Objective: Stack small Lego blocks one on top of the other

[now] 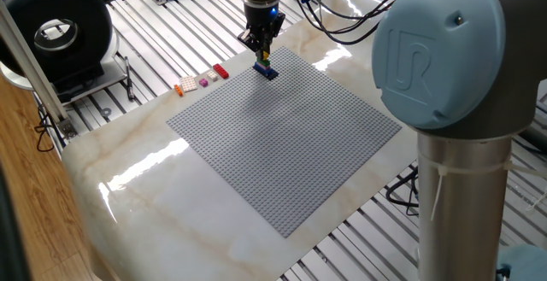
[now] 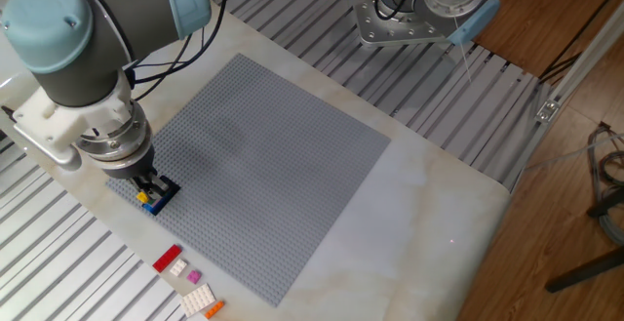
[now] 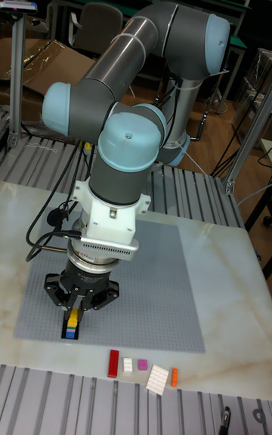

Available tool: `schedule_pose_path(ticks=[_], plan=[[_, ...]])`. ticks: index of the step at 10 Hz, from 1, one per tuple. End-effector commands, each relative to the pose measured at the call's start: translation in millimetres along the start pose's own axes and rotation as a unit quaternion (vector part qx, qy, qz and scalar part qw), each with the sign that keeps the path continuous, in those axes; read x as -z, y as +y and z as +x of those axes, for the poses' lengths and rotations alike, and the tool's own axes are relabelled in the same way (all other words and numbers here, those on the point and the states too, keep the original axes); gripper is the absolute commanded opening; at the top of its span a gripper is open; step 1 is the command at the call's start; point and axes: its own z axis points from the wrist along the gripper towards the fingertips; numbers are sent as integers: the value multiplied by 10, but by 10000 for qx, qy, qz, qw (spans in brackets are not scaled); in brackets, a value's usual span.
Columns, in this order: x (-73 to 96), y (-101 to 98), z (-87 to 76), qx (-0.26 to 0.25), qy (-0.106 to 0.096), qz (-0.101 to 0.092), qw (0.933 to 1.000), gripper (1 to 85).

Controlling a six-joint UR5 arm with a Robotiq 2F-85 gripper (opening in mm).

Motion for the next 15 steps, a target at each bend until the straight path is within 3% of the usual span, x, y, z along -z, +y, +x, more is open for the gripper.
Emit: schedule_pose_path(ticks=[1,15], plan=[[-13,5,-4,-14,-40,-78,10000,10],[-74,39,36,-58,-84,-252,9996,10]])
